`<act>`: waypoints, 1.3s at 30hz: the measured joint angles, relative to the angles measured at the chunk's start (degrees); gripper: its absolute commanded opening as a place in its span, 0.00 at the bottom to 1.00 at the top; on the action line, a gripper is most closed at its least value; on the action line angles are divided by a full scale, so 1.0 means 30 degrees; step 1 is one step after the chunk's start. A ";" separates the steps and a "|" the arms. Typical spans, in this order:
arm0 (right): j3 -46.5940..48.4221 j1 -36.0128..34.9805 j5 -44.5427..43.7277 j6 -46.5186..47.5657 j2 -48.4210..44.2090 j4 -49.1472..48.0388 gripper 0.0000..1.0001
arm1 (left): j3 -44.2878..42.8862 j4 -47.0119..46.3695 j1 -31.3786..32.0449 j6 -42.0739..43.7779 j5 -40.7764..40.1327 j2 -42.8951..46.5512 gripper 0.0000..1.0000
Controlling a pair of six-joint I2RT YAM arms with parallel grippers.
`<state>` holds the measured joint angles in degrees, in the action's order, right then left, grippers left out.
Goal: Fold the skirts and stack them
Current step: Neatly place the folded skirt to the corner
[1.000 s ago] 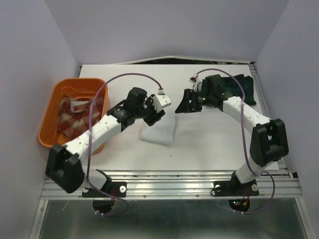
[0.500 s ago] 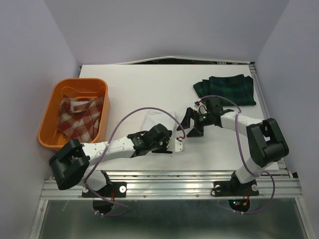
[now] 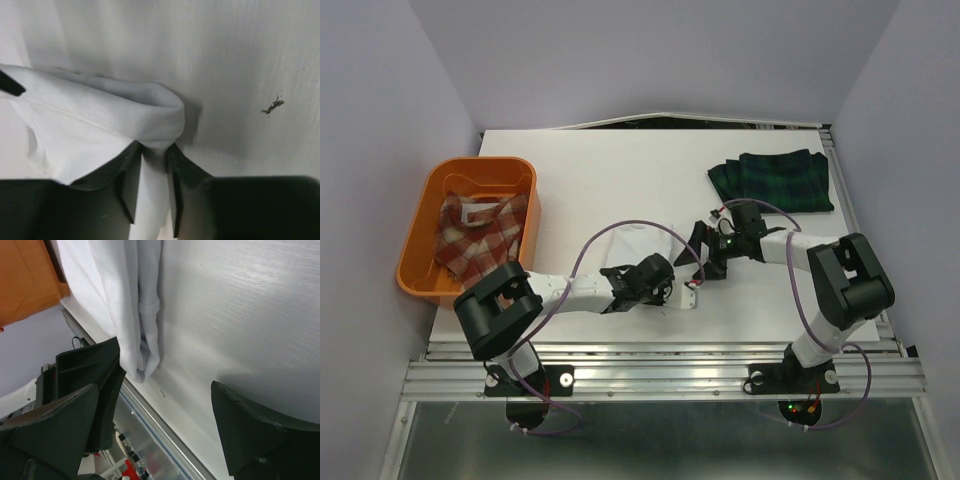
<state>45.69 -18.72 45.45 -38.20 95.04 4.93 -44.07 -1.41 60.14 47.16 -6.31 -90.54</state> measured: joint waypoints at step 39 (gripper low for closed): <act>0.6550 -0.0823 -0.1559 0.1872 0.5195 -0.0357 0.01 | -0.5100 0.3337 -0.3016 -0.4539 0.4524 -0.0233 0.63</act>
<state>65.34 -21.19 40.77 -32.58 110.63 3.86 -59.37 8.60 51.09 33.54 7.27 -91.24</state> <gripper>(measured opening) 0.202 0.555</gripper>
